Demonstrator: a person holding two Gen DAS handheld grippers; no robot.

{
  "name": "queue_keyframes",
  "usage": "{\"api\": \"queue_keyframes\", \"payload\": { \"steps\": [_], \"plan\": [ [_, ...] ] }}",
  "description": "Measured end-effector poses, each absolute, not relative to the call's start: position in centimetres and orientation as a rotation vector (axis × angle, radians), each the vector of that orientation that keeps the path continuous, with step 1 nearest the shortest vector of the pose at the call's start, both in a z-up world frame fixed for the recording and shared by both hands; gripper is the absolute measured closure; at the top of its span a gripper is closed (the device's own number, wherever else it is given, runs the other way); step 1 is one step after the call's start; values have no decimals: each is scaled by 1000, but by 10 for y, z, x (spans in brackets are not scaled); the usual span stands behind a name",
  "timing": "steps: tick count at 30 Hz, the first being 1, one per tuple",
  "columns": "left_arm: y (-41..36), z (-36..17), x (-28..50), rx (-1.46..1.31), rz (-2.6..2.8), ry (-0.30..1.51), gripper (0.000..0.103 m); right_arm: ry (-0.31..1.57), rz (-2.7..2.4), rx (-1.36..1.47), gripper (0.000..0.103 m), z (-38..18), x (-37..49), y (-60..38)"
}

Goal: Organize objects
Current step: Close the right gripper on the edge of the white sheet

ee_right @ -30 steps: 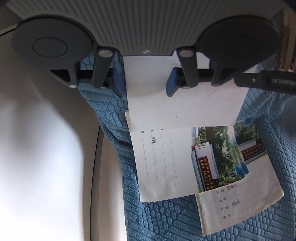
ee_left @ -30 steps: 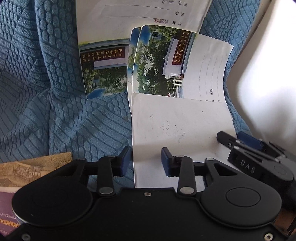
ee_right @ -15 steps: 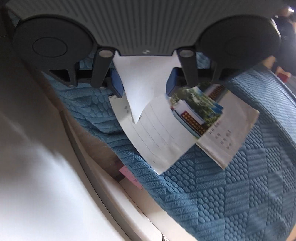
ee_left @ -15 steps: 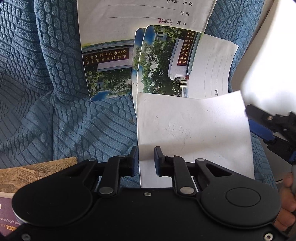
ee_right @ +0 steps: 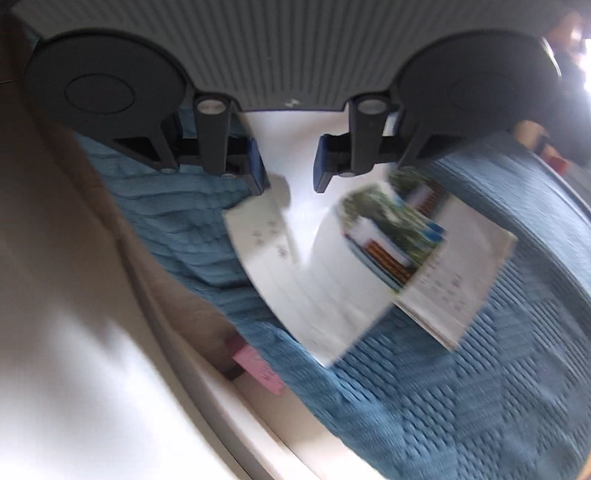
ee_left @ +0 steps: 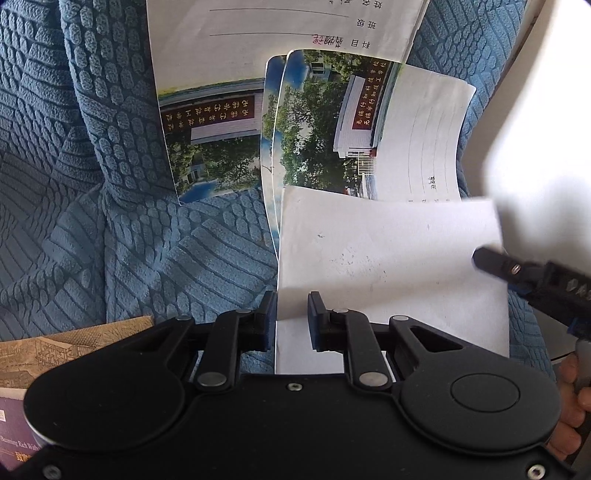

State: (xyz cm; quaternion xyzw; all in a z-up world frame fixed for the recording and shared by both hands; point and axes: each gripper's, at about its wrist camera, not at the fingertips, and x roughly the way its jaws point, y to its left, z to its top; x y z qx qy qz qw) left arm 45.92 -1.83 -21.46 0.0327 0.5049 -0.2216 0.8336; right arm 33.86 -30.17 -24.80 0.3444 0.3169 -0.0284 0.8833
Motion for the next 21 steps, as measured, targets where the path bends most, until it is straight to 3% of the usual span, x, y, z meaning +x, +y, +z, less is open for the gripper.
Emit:
{"api": "queue_keyframes", "payload": {
  "steps": [5,7,10,15,21],
  "plan": [
    [-18,-215,459,67,-469,1072,86,660,-56,750,80,-252,337,-305],
    [-16,-215,459,63,-463,1076,86,640,-37,766,93,-249,334,-306],
    [-10,-214,460,23,-461,1099,81,590,17,795,98,-238,331,-304],
    [2,-195,448,7,-478,1058,68,531,35,859,100,-223,327,-300],
    [1,-168,414,22,-568,1031,61,511,7,900,99,-212,329,-293]
  ]
}}
